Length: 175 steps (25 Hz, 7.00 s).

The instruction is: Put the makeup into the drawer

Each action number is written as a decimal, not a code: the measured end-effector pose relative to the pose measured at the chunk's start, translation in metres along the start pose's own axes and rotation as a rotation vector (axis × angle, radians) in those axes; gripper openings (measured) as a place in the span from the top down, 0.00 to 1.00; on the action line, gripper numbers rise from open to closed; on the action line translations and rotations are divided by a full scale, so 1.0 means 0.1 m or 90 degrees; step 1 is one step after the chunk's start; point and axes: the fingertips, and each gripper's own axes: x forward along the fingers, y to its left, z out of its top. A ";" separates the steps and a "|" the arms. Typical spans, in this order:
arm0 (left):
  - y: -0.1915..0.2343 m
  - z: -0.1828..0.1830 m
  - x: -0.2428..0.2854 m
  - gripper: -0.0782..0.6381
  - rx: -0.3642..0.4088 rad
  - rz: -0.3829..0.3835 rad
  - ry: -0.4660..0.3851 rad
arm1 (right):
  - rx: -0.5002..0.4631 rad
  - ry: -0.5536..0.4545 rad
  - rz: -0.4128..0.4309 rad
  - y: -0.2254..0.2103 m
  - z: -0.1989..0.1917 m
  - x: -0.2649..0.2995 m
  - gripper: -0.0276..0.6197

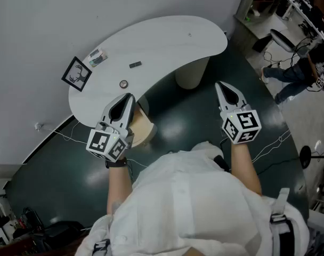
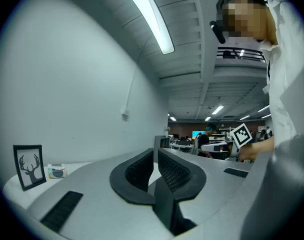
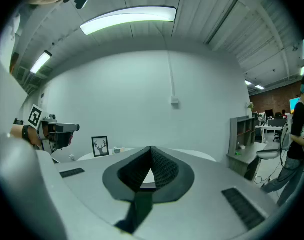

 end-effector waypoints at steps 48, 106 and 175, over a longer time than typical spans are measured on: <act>0.75 -0.54 -0.20 0.83 -0.048 0.075 0.066 | 0.030 0.081 0.128 0.48 -0.31 0.99 0.94; 2.69 -2.85 1.02 0.54 -0.067 0.167 0.552 | 0.063 0.233 0.377 0.73 -1.14 3.67 0.94; 1.26 -3.54 -0.37 0.58 -0.136 0.126 0.645 | -0.018 0.294 0.558 2.25 -1.40 3.47 0.94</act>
